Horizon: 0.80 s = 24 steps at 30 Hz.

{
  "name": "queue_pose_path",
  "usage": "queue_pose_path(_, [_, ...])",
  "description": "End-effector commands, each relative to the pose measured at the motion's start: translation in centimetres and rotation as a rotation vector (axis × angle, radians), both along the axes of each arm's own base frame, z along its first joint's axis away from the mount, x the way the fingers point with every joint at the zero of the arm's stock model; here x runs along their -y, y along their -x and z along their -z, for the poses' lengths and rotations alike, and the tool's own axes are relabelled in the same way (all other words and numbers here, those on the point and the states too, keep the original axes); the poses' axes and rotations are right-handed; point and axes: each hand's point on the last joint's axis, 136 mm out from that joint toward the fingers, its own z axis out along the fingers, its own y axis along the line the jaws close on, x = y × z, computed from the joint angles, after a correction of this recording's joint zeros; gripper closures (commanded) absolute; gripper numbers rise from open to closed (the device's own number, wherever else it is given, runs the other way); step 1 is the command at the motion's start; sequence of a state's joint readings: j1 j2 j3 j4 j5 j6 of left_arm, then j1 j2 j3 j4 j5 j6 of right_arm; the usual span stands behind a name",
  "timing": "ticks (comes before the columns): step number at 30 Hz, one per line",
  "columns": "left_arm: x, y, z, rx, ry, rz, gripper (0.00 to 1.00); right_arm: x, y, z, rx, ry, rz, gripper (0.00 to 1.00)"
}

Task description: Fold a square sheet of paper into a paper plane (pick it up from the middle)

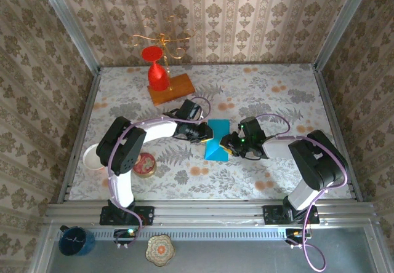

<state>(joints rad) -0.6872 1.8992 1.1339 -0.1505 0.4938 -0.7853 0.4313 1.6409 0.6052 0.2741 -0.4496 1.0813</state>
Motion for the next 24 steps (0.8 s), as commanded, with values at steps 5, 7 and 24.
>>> queue_pose_path(5, [-0.4,0.1,0.4,-0.012,-0.006,-0.013,0.79,-1.1,-1.3,-0.7,0.036,-0.032,-0.013,0.69])
queue_pose_path(7, [-0.4,0.1,0.4,-0.012,-0.006,-0.015,0.79,-1.3,-1.4,-0.8,0.040,-0.045,-0.017,0.70])
queue_pose_path(24, [-1.2,-0.2,0.5,-0.012,-0.018,-0.044,0.79,-3.8,-0.7,-0.7,0.092,-0.095,-0.073,0.77])
